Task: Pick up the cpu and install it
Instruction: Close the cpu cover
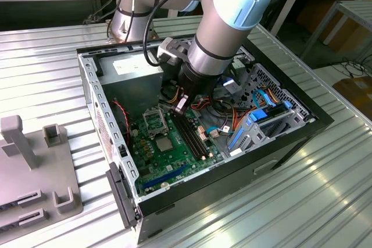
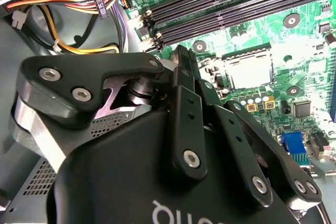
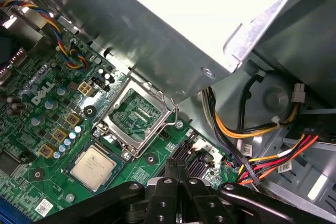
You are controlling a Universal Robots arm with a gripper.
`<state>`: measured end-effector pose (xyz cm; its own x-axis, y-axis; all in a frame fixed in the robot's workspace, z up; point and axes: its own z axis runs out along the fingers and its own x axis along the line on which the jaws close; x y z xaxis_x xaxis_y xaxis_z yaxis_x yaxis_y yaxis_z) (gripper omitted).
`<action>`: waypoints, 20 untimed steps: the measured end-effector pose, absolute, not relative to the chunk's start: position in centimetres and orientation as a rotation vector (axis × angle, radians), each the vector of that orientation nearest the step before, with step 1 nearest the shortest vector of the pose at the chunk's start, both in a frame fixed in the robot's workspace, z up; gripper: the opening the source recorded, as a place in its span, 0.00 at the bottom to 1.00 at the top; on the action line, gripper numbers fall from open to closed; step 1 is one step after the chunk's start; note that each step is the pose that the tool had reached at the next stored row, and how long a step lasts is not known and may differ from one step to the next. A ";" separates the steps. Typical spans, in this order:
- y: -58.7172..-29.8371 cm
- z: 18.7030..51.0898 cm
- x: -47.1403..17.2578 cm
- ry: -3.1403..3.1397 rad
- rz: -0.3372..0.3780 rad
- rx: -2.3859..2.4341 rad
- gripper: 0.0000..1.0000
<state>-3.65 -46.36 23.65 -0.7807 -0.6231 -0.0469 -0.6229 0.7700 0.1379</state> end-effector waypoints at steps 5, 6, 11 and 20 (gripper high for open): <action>-46.4 23.7 -3.7 -2.954 -0.229 1.040 0.11; -46.4 23.7 -3.7 -2.954 -0.229 1.040 0.11; -46.4 23.6 -3.7 -2.949 -0.229 1.053 0.11; -46.3 23.6 -3.7 -2.892 -0.229 1.184 0.11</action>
